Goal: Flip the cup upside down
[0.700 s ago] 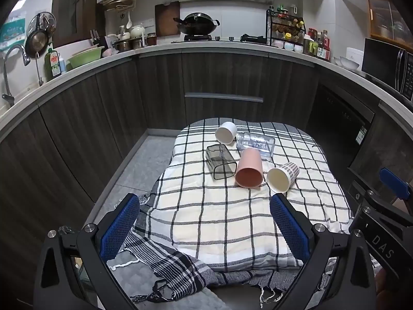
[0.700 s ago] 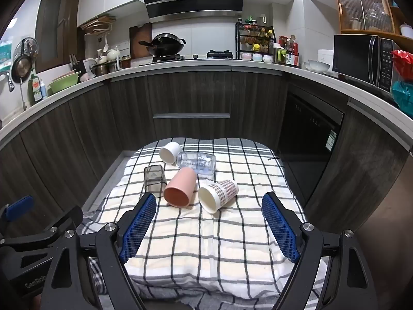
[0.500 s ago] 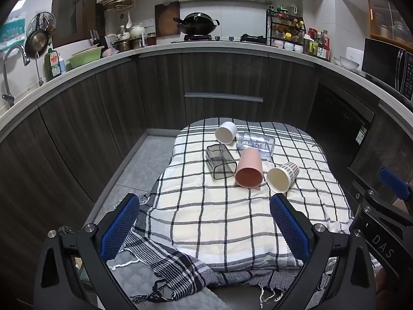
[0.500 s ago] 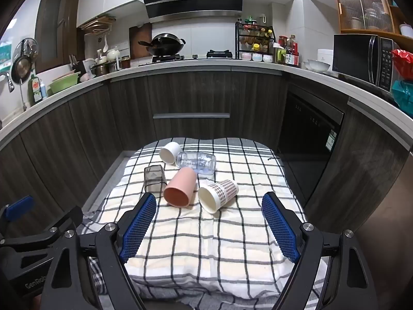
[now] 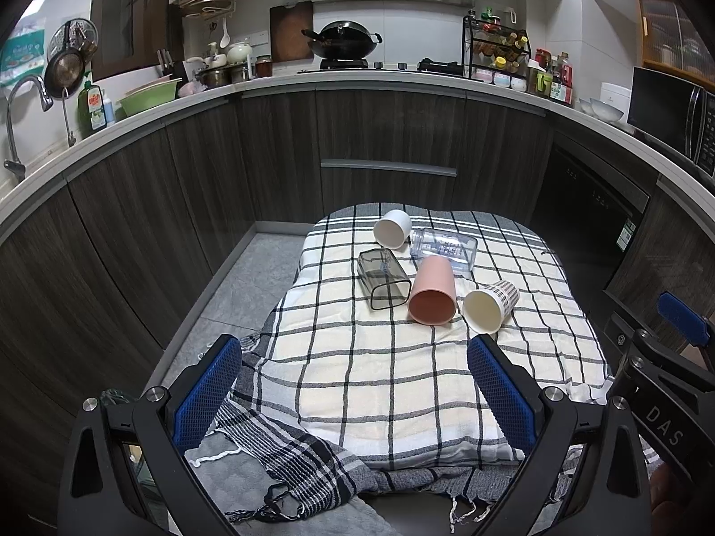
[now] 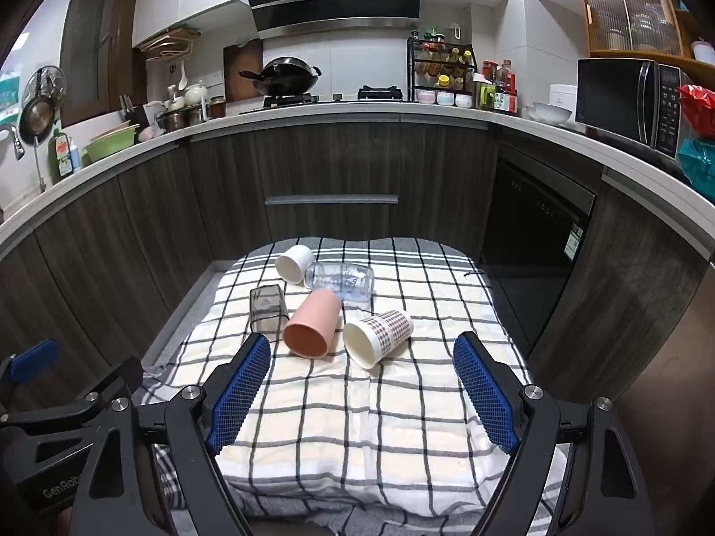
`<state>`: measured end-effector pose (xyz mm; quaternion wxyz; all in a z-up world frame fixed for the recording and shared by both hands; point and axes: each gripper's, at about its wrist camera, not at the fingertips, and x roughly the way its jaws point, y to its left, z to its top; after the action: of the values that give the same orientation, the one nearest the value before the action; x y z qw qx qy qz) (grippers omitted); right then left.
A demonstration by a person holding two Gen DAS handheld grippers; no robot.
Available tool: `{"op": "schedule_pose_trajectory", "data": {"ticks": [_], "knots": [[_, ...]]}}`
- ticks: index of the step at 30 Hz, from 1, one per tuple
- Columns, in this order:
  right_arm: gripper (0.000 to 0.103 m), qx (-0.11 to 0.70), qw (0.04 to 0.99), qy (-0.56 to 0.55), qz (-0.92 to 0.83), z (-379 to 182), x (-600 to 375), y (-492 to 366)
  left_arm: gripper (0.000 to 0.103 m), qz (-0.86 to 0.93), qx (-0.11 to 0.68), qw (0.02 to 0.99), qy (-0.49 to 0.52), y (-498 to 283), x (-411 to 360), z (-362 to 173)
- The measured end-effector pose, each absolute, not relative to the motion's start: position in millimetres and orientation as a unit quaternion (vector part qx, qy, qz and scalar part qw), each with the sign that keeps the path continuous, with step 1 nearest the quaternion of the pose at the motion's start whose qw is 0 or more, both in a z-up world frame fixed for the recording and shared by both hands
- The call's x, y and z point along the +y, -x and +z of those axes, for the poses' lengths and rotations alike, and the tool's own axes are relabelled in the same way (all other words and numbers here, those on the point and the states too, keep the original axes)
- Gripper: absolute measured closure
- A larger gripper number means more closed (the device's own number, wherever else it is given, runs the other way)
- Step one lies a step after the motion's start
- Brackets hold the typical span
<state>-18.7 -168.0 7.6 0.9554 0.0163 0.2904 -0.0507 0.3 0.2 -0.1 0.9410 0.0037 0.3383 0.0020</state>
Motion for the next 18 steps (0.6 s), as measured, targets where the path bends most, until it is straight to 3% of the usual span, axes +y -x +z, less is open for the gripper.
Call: {"op": "schedule_pose_trajectory", "data": {"ticks": [18], "knots": [[0.019,0.291,0.955,-0.017,-0.051,7.1,-167.0,17.9,0.0,0.013,0.343,0.939,0.007,-3.8,7.2,-6.7]]}}
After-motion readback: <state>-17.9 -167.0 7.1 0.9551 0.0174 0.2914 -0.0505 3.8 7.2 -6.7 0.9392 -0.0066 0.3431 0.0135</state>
